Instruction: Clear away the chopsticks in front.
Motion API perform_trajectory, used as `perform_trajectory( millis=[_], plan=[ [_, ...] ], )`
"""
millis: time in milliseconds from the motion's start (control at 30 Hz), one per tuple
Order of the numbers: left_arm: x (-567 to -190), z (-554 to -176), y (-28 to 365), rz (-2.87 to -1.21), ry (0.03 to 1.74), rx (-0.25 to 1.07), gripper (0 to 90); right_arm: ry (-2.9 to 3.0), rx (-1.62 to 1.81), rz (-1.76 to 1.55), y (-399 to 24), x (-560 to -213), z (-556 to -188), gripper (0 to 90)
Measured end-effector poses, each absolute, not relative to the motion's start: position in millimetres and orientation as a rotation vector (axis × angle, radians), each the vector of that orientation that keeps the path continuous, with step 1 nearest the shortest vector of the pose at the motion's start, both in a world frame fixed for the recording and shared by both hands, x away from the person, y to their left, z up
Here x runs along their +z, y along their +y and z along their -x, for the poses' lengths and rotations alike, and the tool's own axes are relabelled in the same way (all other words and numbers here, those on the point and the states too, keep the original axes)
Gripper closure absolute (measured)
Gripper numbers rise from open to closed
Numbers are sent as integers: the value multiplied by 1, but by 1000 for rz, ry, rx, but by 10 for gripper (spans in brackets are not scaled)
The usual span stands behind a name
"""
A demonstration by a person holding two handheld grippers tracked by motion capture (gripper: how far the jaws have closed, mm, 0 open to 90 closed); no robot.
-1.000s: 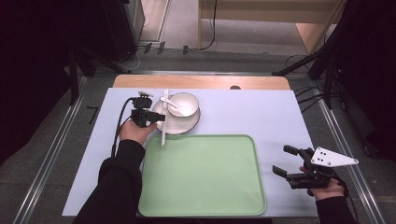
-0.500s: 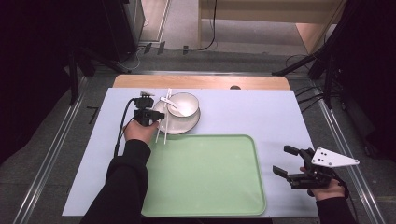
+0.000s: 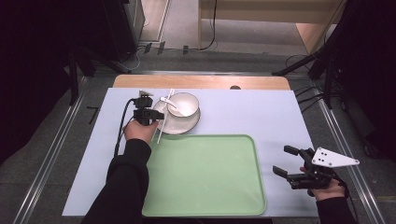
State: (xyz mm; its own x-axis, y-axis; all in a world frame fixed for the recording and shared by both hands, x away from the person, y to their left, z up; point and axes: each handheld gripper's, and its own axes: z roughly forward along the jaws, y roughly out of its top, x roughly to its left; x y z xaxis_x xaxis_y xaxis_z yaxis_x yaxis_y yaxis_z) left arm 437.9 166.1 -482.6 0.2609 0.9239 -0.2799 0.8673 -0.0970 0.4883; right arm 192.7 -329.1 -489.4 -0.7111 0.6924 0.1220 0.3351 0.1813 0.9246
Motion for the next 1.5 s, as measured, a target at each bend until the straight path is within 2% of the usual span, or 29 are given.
perform_trajectory(
  millis=[367,767,1033,1500],
  plan=[
    [-454,-432,199,-1897,1623,115,865,2141,1538,-974,-328,-489,-193,137],
    [-415,-390,211,-1937,1485,129,865,2146,1538,-973,-327,-489,-195,137],
    [-414,-352,216,-1934,1425,44,864,2150,1541,-966,-325,-489,-198,137],
    [-434,-288,205,-1955,1377,26,865,2178,1555,-932,-317,-489,-209,136]
  ],
)
